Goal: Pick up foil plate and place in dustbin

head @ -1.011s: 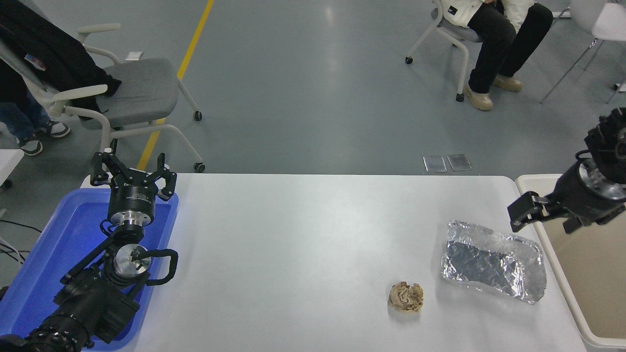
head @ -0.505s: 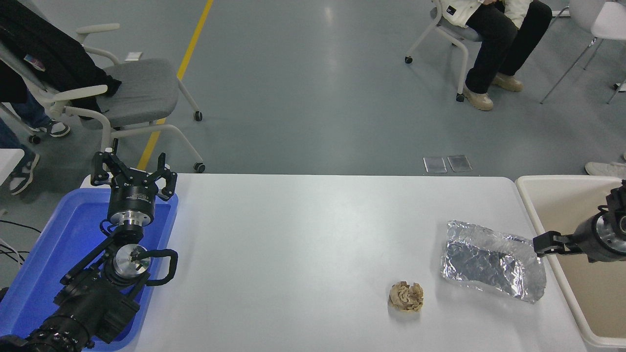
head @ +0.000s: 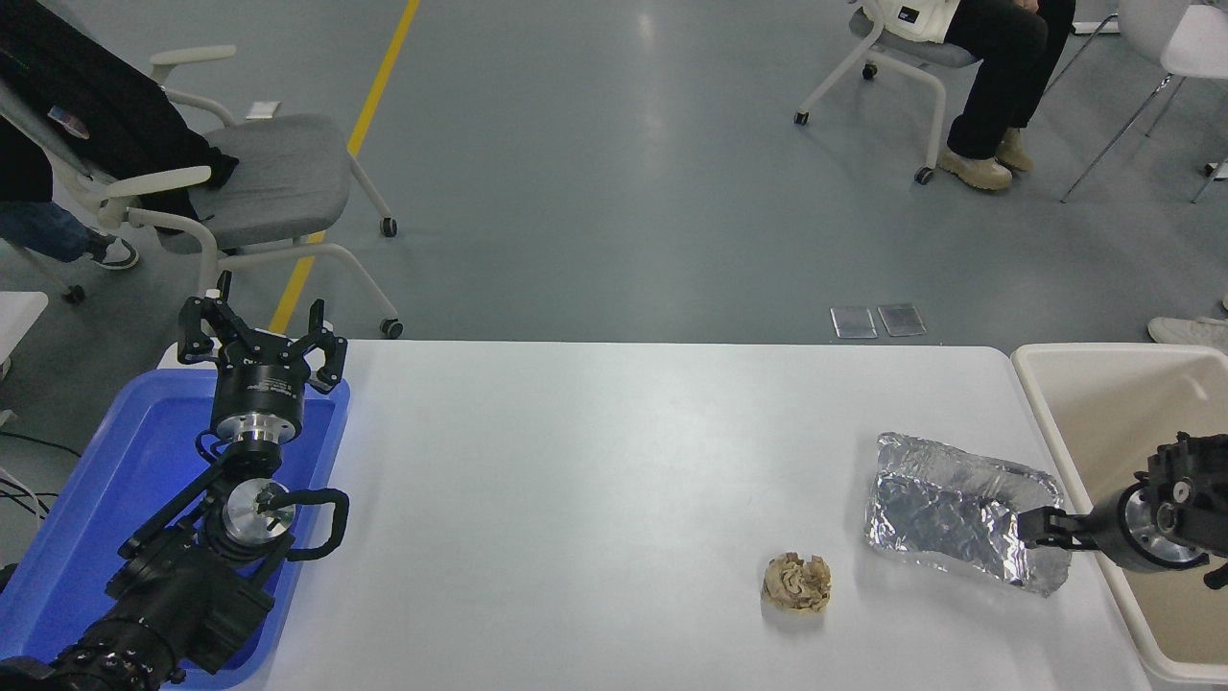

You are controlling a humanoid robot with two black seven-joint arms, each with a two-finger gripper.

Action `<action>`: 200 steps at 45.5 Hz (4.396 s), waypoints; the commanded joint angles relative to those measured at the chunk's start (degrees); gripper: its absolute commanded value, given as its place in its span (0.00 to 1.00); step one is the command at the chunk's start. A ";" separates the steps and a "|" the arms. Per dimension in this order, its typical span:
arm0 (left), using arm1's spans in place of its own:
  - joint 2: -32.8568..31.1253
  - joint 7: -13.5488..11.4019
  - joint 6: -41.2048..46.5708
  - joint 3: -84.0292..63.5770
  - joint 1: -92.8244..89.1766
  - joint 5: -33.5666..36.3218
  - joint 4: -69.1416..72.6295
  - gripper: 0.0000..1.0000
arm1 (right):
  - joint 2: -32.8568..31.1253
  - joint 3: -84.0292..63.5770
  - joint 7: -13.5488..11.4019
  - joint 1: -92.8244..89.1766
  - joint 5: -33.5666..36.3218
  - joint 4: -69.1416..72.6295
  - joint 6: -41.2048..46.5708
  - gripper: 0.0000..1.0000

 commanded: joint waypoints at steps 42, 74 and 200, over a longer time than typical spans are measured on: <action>0.00 0.00 0.00 0.00 -0.01 0.00 0.00 0.99 | -17.31 -17.52 -0.19 40.30 0.07 21.03 10.29 0.00; 0.00 0.00 0.00 0.00 0.08 0.00 0.00 0.99 | -12.91 -51.99 0.07 87.17 0.60 31.24 21.46 0.00; 0.00 0.00 0.00 0.00 -0.01 0.00 0.00 0.99 | -5.55 -51.28 5.52 73.17 14.11 43.70 3.96 1.00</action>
